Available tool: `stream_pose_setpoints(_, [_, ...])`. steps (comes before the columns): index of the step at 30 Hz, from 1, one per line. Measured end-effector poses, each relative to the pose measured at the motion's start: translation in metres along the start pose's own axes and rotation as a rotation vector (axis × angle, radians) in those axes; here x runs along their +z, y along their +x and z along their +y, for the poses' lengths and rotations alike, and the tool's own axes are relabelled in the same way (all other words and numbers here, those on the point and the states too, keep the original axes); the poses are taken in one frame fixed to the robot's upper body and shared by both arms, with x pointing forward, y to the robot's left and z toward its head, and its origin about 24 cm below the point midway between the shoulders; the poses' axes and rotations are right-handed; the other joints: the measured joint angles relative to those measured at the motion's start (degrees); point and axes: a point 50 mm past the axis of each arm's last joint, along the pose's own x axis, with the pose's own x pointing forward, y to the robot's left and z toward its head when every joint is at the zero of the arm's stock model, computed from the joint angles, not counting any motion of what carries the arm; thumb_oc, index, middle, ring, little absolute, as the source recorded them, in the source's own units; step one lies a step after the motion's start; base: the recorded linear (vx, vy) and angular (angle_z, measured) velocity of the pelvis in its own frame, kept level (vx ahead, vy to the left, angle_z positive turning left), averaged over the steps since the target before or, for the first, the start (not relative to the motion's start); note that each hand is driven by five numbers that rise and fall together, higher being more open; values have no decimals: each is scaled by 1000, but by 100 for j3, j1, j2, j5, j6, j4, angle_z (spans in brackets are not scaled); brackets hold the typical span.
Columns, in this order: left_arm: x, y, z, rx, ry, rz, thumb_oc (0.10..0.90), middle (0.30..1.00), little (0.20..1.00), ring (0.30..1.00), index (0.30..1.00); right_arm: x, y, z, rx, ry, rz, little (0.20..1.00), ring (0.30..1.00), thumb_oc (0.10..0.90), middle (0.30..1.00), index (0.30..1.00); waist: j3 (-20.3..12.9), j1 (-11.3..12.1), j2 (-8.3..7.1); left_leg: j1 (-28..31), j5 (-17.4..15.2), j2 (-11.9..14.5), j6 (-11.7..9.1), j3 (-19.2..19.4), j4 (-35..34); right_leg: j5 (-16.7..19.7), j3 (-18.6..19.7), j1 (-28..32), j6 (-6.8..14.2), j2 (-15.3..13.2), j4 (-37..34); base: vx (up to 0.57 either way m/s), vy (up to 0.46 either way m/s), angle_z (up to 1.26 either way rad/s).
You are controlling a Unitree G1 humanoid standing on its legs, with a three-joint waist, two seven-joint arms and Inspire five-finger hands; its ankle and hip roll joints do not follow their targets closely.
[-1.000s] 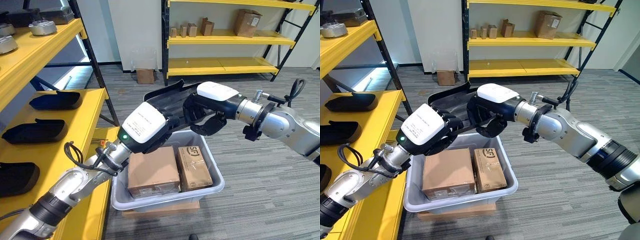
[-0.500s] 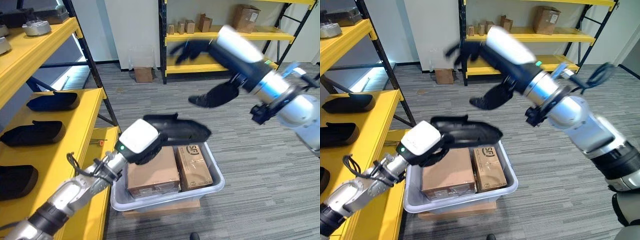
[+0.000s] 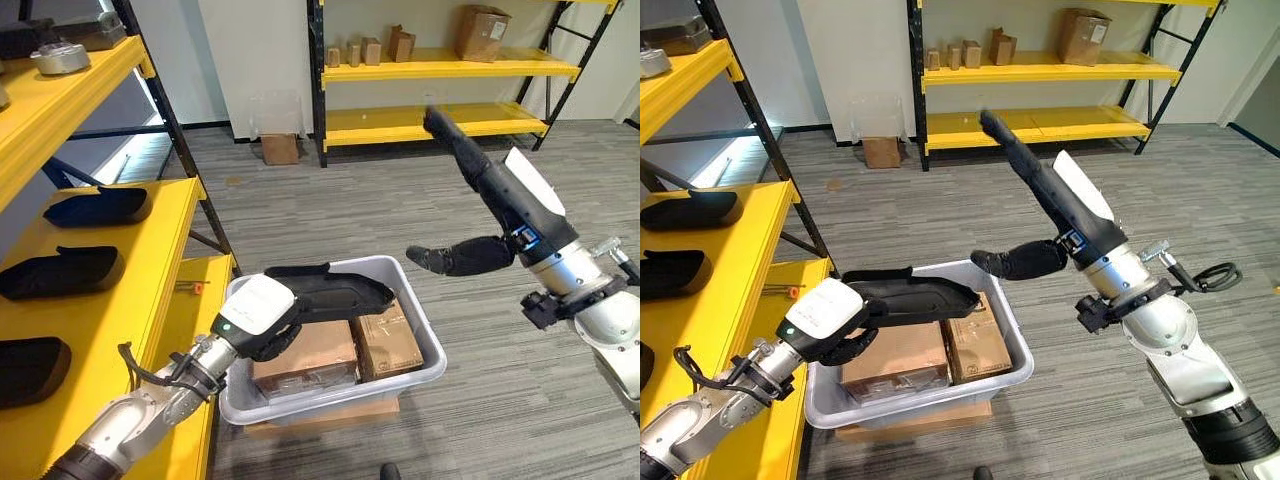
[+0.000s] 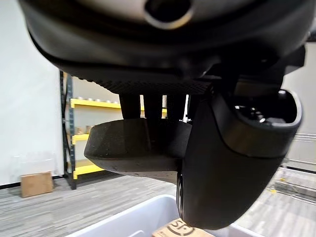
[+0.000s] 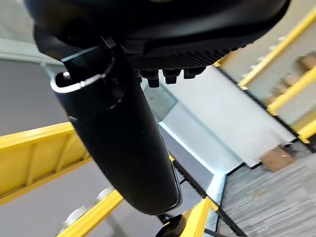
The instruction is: Move parts from the plastic box to the shelf.
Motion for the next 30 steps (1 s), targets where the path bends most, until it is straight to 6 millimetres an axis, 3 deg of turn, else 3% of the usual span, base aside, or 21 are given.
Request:
stream_pose_setpoints(4, [-5,-8,-2,19,-30,70,400,300,300,300,300,-11,-18,1,-109,71,52,1000,1000,900,1000,1000,23,-18,38,2,-14,-6,6,7,21,-26,0,2,8,-3,1,0,-17,1])
stream_pose_setpoints(12, [-11,-28,-10,41,-97,203,400,300,300,300,300,-39,-56,26,-205,220,234,1000,1000,900,1000,1000,88,-11,160,10,-20,9,4,-7,2,-65,-11,17,8,6,0,-21,-47,1])
stream_pose_setpoints(15, [-9,-38,-18,41,-142,250,400,300,300,300,300,-63,-86,46,-359,418,374,1000,1000,900,1000,1000,129,-16,235,-15,-15,7,-2,-51,-1,-85,-59,27,28,1,-1,-35,-50,8])
stream_pose_setpoints(20, [-9,-48,-25,37,-193,321,400,300,300,300,300,-80,-122,66,-426,530,560,1000,1000,900,1000,1000,157,-12,373,-78,8,15,-23,-199,16,-91,-208,59,-12,8,1,-42,-48,15])
stream_pose_setpoints(23, [-12,-56,-26,48,-202,372,400,300,300,300,300,-81,-127,74,-456,616,571,1000,1000,900,1000,1000,185,-14,455,-91,16,10,-32,-255,21,-93,-257,73,-9,6,43,-67,-49,8])
stream_pose_setpoints(30, [-16,-65,-26,90,-199,443,400,300,300,300,300,-84,-126,85,-458,719,577,1000,1000,900,1000,1000,239,92,468,-301,102,91,-55,-334,24,-153,-313,-157,-10,125,176,-97,-111,3])
